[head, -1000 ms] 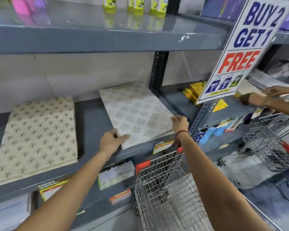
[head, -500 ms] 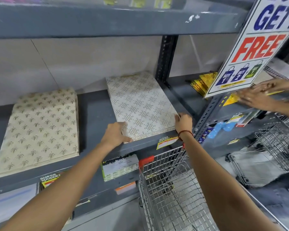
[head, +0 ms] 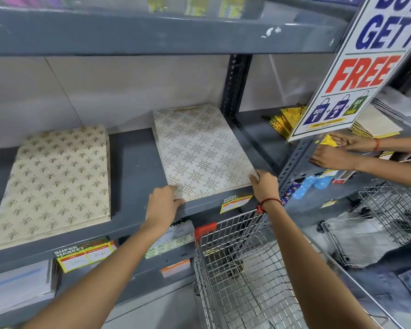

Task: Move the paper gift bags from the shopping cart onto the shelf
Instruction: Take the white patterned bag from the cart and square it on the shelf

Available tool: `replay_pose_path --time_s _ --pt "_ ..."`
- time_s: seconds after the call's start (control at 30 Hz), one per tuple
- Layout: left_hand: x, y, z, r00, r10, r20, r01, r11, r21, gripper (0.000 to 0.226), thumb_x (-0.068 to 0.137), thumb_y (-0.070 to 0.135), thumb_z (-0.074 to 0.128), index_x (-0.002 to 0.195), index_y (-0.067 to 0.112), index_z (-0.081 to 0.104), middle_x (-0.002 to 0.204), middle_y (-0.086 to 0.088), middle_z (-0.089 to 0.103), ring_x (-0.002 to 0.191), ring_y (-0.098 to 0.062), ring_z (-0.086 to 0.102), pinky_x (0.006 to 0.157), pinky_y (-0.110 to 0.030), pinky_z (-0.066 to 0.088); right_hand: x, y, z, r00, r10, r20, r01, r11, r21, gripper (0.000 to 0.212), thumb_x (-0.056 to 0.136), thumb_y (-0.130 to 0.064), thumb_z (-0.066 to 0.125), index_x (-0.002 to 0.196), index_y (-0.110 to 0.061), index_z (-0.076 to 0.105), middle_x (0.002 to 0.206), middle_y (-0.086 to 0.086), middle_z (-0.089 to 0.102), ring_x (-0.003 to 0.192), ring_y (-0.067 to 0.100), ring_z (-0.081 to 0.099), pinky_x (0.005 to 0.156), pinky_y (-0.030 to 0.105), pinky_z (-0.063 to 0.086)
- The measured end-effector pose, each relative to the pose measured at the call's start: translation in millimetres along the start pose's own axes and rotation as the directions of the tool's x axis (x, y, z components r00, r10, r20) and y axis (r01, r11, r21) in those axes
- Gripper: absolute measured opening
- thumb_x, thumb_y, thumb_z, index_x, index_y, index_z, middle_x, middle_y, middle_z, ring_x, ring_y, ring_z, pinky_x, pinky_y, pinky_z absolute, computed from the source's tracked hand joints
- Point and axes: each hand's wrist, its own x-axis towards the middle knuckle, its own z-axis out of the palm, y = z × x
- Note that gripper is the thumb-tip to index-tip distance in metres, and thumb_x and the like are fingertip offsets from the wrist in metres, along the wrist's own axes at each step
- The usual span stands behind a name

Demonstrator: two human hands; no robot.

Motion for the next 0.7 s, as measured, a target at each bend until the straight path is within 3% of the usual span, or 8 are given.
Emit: replay_pose_path --time_s 0.13,0.27,0.37,0.53,0.7 --pt "-0.3 -1.1 0.3 1.000 0.012 -0.001 -0.012 1.000 0.019 0.046 0.083 0.022 0.070 0.125 0.006 0.060 0.086 -0.021 0.074 0.077 -0.034 0.071 0.081 -0.041 0.057 -3.4 9.9 -14.1 0.980 -0.101 0.170 0.079 0.988 0.134 0.049 0.084 -0.032 0.067 0.124 -0.007 0.056 0.120 0.013 0.066 0.113 0.029 0.059 0.103 0.038 0.044" --pt "0.2 -2.8 2.6 1.000 -0.001 -0.010 0.001 1.000 0.002 0.049 0.083 0.022 0.070 0.129 0.007 0.057 0.090 -0.021 0.074 0.077 -0.033 0.070 0.083 -0.042 0.057 -0.1 15.7 -20.8 0.957 -0.159 0.241 0.141 0.986 0.092 0.056 0.077 -0.016 0.074 0.129 -0.008 0.053 0.120 0.014 0.066 0.103 0.026 0.063 0.104 0.039 0.044" --pt "-0.5 -3.5 6.1 1.000 -0.015 -0.011 0.015 1.000 -0.004 0.048 0.085 0.022 0.068 0.130 0.009 0.057 0.091 -0.022 0.074 0.081 -0.036 0.069 0.083 -0.044 0.056 7.6 12.2 -22.9 0.962 -0.099 0.253 0.075 0.992 0.103 0.064 0.075 -0.012 0.076 0.132 -0.003 0.049 0.129 0.017 0.060 0.114 0.027 0.058 0.108 0.033 0.039" --pt "0.1 -6.3 9.5 0.998 -0.037 -0.052 0.040 0.998 0.053 0.047 0.082 0.028 0.070 0.127 0.016 0.061 0.100 -0.018 0.068 0.098 -0.034 0.061 0.087 -0.041 0.051 16.2 10.8 -27.9 0.964 -0.071 0.255 0.043 0.993 0.114 0.063 0.067 -0.014 0.082 0.123 -0.002 0.058 0.125 0.017 0.063 0.112 0.027 0.061 0.100 0.025 0.041" --pt "4.4 -8.1 11.1 0.997 -0.052 -0.051 0.052 0.999 -0.005 0.048 0.079 0.025 0.074 0.123 0.011 0.063 0.107 -0.018 0.069 0.105 -0.032 0.057 0.091 -0.040 0.048 18.7 11.9 -26.2 0.975 -0.019 0.220 -0.021 0.984 0.176 0.057 0.061 -0.011 0.086 0.114 -0.001 0.065 0.118 0.017 0.067 0.108 0.025 0.063 0.093 0.021 0.043"
